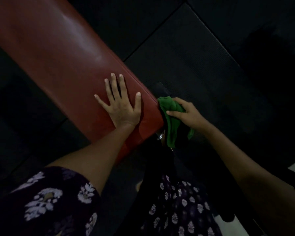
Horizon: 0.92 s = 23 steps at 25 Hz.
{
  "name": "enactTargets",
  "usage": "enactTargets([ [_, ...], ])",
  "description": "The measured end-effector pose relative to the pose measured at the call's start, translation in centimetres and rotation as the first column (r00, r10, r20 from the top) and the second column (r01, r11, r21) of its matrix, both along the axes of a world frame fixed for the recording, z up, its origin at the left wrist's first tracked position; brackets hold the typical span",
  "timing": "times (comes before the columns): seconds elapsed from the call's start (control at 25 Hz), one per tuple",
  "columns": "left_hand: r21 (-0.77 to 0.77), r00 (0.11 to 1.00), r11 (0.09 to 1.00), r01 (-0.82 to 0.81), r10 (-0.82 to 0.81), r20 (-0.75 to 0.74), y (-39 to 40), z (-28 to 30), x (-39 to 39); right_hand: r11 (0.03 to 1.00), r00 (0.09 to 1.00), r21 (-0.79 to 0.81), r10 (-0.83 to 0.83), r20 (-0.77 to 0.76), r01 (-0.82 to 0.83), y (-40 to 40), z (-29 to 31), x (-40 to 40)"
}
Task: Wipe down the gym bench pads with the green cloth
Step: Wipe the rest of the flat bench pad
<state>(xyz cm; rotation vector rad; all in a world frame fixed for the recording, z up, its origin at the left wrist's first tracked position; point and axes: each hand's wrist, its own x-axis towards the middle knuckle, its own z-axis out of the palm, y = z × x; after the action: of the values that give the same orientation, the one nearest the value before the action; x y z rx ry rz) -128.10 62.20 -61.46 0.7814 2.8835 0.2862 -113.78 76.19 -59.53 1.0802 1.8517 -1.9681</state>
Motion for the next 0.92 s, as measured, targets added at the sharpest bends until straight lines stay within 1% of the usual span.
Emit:
enactTargets([
  [0.16, -0.012, 0.999, 1.0, -0.002, 0.002, -0.035, 0.1, -0.1, -0.1, 0.994, 0.995, 0.085, 0.07, -0.066, -0.064, 1.1, -1.5, -6.3],
  [0.24, 0.001, 0.999, 1.0, -0.011, 0.012, -0.039, 0.1, -0.1, -0.1, 0.993, 0.992, 0.098, 0.081, -0.096, -0.072, 1.2, -1.8, -7.6],
  [0.4, 0.018, 0.999, 0.999, -0.038, 0.038, -0.009, 0.3, 0.0, -0.1, 0.998, 0.992, -0.037, 0.04, -0.122, -0.045, 1.1, -1.0, -3.2],
  [0.48, 0.028, 0.999, 0.999, -0.043, 0.043, -0.002, 0.2, 0.2, -0.3, 0.996, 0.987, -0.078, 0.036, -0.154, -0.048, 1.4, -1.1, -2.8],
  [0.52, 0.047, 0.999, 0.998, -0.043, 0.042, 0.012, 0.1, 0.3, -0.4, 0.994, 0.983, -0.088, 0.042, -0.178, -0.058, 1.7, -1.5, -3.8],
  [0.6, 0.116, 0.995, 0.992, -0.047, 0.037, 0.092, -0.1, 0.8, -0.6, 0.994, 0.971, -0.082, 0.057, -0.232, -0.078, 2.4, -2.4, -7.4],
  [0.68, 0.176, 0.982, 0.98, -0.09, 0.058, 0.181, -0.2, 1.8, -0.9, 0.991, 0.955, -0.087, 0.077, -0.286, -0.106, 2.9, -2.6, -10.9],
  [0.72, 0.198, 0.977, 0.974, -0.113, 0.074, 0.198, -0.1, 2.3, -1.1, 0.989, 0.948, -0.092, 0.081, -0.309, -0.115, 3.2, -2.6, -11.8],
  [0.84, 0.243, 0.975, 0.95, -0.194, 0.161, 0.15, 0.3, 3.3, -2.6, 0.979, 0.953, -0.14, 0.103, -0.284, -0.147, 3.3, -2.4, -9.9],
  [0.92, 0.22, 0.961, 0.935, -0.277, 0.264, 0.085, 1.1, 3.2, -4.7, 0.973, 0.959, -0.171, 0.108, -0.26, -0.156, 3.0, -2.1, -6.9],
])
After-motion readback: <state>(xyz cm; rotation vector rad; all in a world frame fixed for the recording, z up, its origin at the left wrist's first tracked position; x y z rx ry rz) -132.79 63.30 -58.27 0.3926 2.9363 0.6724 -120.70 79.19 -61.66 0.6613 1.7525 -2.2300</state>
